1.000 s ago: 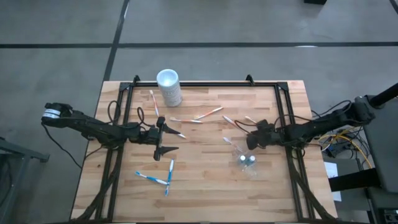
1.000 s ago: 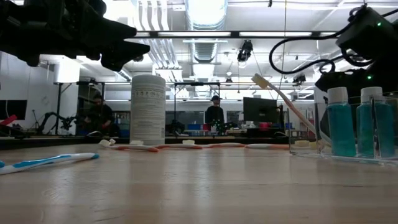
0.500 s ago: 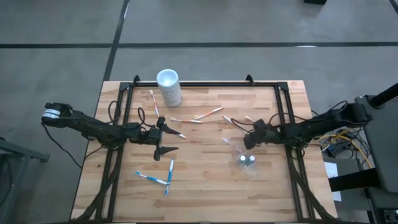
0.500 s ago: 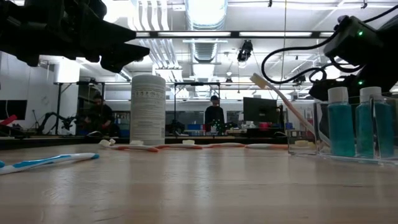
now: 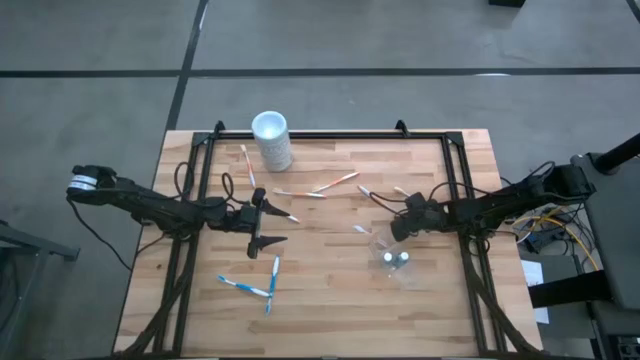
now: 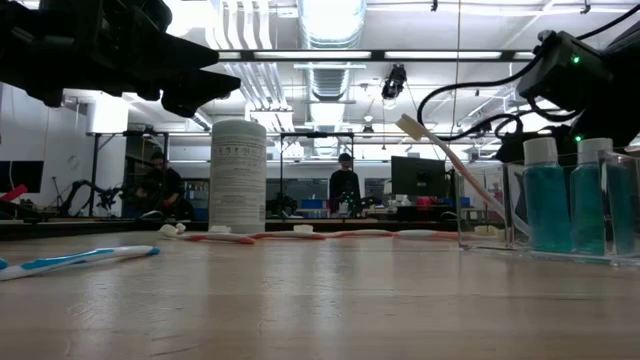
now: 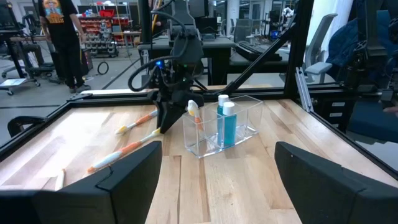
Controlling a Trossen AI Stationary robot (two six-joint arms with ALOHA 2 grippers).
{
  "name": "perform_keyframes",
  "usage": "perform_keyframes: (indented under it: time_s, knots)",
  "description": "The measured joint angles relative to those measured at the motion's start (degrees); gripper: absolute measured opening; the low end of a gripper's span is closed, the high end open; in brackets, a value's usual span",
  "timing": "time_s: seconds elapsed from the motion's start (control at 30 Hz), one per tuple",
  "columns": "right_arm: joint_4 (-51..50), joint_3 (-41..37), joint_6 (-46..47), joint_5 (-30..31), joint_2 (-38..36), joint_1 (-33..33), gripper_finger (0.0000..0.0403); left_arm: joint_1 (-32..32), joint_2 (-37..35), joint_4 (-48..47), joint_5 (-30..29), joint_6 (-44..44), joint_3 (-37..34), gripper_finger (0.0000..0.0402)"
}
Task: Pick & Place toothbrushing station
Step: Put the orange toothbrush into the top section of the transparent organizer
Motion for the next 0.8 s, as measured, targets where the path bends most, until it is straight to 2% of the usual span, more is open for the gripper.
perform_keyframes:
  time_s: [0.27,0.8]
  knots:
    - [0.2,0.0,-0.4,0.0,0.0,0.0,0.0016,0.0,0.0,-0.3,0.0,0.0,0.0,0.0319]
    - [0.2,-0.2,-2.4,0.4,-1.5,0.0,0.0013,0.0,0.0,-0.3,0.0,0.0,0.0,0.0319]
